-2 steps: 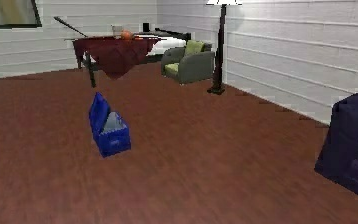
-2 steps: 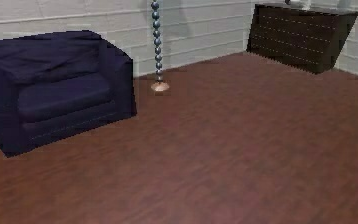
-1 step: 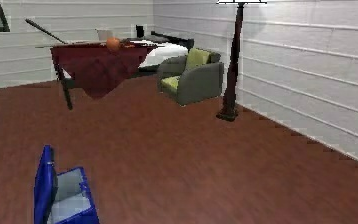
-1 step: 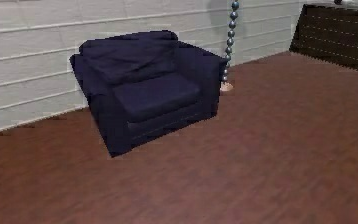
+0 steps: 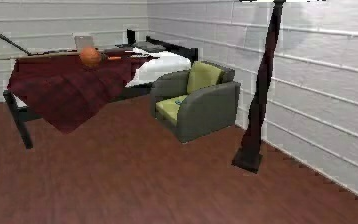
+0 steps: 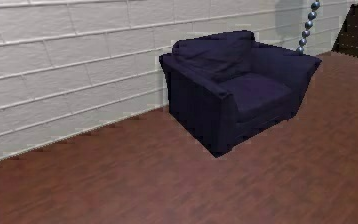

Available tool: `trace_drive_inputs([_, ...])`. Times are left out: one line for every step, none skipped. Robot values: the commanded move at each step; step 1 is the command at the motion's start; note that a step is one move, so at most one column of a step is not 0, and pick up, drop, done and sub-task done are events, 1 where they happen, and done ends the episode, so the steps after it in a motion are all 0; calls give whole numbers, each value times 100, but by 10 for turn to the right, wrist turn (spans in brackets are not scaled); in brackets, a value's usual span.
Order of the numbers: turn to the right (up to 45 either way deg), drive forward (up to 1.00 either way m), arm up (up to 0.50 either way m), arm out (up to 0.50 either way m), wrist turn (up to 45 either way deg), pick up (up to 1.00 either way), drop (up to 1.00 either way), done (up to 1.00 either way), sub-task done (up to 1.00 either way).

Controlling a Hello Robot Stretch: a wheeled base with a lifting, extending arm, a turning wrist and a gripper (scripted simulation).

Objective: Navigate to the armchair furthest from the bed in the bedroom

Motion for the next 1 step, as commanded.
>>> trace_drive_inputs([-30, 0, 0, 0, 0, 0, 0, 0, 0])
